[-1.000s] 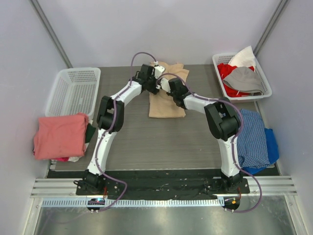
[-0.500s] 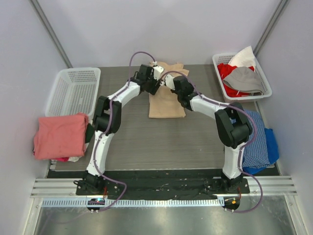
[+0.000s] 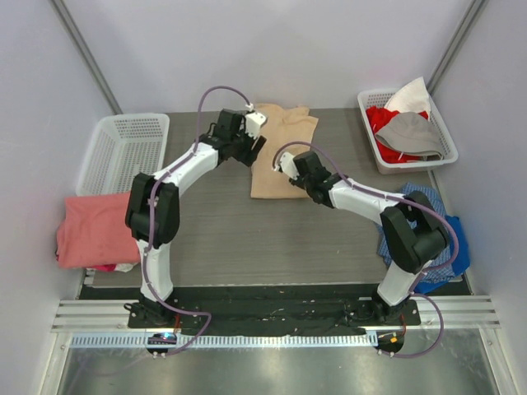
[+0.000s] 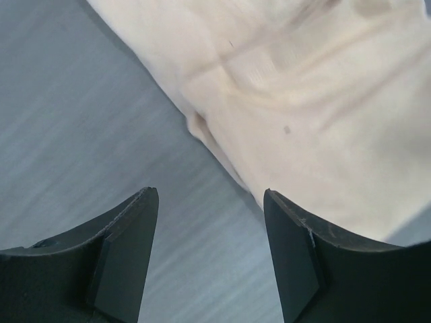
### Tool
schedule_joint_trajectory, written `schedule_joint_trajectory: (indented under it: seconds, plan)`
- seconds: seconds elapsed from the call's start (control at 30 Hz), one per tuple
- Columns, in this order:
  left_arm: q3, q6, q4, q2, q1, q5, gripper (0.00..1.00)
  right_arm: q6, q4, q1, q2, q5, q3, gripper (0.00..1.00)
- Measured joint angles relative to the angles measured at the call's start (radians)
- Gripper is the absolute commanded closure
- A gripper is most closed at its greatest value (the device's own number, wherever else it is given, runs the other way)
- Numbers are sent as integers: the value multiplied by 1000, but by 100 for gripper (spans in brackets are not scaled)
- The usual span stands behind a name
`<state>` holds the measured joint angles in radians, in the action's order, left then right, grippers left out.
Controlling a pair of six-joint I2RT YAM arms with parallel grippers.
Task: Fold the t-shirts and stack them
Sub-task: Grab one side of the 2/3 rectangular tshirt with both arms
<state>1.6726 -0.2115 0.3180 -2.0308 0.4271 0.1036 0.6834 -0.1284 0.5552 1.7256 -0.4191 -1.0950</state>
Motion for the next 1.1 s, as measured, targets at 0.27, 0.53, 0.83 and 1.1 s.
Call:
schedule_joint_trajectory:
  seconds: [0.27,0.53,0.83,1.1]
  plan:
    - [-192,28,54,50,4,118,33,-38,-53,94,-18,47,61,58]
    - [-207,45,79,47,25,182,33,-50,-53,98,-13,50,61,58]
    - [-195,52,79,-10,38,204,34,-45,-48,98,16,51,70,59]
    - [-195,52,77,-40,40,205,38,-30,-34,98,40,51,79,60]
